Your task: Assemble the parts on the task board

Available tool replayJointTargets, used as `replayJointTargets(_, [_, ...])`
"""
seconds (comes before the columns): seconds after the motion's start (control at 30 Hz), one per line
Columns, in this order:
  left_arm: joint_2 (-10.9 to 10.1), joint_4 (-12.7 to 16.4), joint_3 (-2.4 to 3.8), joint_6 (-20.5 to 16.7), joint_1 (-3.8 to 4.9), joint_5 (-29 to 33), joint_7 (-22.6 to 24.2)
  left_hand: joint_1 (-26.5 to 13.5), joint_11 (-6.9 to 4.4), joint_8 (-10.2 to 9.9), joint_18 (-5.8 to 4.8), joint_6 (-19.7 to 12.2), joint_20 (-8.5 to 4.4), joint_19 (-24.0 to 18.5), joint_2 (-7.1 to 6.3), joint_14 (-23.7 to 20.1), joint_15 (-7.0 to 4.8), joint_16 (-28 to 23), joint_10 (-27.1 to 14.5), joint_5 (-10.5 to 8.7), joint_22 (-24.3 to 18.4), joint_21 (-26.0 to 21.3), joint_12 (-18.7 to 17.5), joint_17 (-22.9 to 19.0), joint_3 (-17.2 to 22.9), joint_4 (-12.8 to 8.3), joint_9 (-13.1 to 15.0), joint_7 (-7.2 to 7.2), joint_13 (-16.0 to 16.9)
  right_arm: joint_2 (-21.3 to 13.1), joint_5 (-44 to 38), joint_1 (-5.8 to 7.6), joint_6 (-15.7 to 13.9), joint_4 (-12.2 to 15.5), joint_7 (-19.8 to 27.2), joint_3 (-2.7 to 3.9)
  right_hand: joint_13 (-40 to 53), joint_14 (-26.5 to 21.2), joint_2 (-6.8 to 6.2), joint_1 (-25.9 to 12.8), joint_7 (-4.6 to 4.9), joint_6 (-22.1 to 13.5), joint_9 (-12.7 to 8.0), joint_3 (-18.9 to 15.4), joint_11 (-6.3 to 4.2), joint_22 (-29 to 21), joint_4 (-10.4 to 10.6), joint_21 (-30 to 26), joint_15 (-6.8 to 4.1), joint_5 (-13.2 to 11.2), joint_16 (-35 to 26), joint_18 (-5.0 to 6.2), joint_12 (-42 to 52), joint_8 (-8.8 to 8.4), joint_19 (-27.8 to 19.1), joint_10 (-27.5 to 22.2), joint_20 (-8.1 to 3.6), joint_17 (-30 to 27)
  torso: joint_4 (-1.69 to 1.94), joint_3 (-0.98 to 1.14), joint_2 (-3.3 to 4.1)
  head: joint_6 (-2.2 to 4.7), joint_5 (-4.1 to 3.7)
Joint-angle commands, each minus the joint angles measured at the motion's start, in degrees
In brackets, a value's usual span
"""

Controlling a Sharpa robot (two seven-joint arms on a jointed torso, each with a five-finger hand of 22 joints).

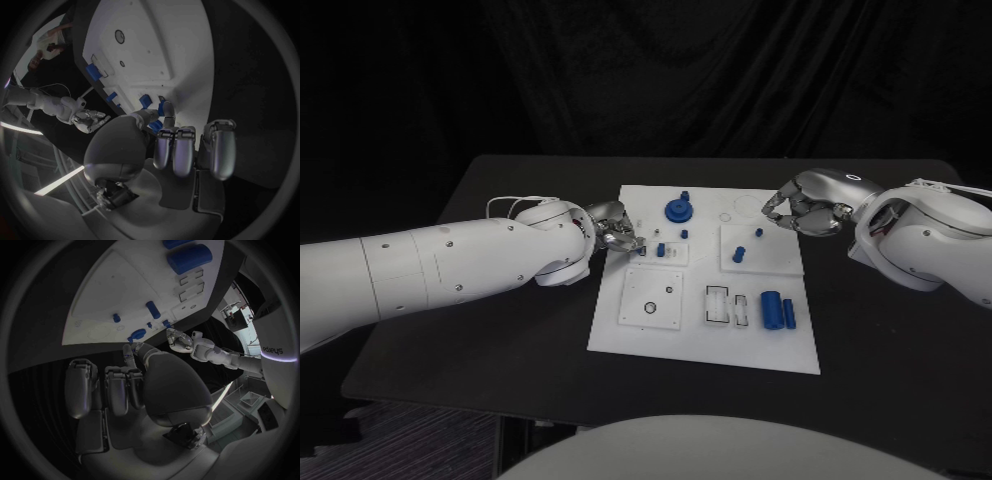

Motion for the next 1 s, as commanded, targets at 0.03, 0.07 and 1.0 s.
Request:
replayJointTargets(0.03, [0.1,0.0,0.04,-0.1,-0.16,-0.6,0.7,0.0,-0.37,0.3,0.16,0.0,-0.54,2.3,0.57,6.2,-0.37,0.4,6.1,0.18,12.6,0.1,0.0,15.1,2.2,-2.0,0.1,-0.26,15.1,-0.1,-0.1,-0.14,-0.5,0.0,-0.6,0.04,15.1,6.1,-0.09,-0.7,-0.21,-0.3,-0.1,0.4,-0.14,12.1,0.0,-0.2,-0.03,0.3,0.2,0.41,0.2,-0.25,1.4,6.0,-0.07,15.1,-0.04,0.02,0.01,-0.01,0.08])
replayJointTargets(0.07, [0.2,0.0,0.04,0.1,-0.18,-0.6,0.6,-0.2,-0.37,0.3,0.17,0.1,-0.55,2.3,0.6,6.2,-0.38,0.4,6.1,0.15,12.6,0.1,0.0,15.1,2.2,-1.9,0.1,-0.26,15.1,-0.1,-0.1,-0.14,-0.5,0.0,-0.6,0.04,15.1,6.1,-0.09,-0.7,-0.21,-0.3,-0.1,0.4,-0.14,12.1,0.0,-0.2,-0.03,0.3,0.2,0.41,0.2,-0.25,1.4,6.0,-0.07,15.1,-0.03,0.06,0.01,-0.01,0.1])
replayJointTargets(1.0, [1.2,-0.5,0.04,2.2,-0.59,-0.6,0.3,-0.6,-0.39,0.3,0.21,0.1,-0.58,2.2,0.89,6.2,-0.4,0.4,6.1,0.14,12.5,-0.1,0.0,15.1,2.3,-1.7,0.1,-0.28,15.1,0.2,-0.1,-0.14,-0.3,0.0,-0.7,0.04,15.1,6.1,-0.07,-0.7,-0.19,-0.2,-0.1,0.4,-0.13,12.1,0.0,-0.3,-0.02,0.3,0.2,0.42,0.2,-0.21,1.4,6.0,-0.07,15.1,0.02,0.03,0.01,-0.01,0.08])
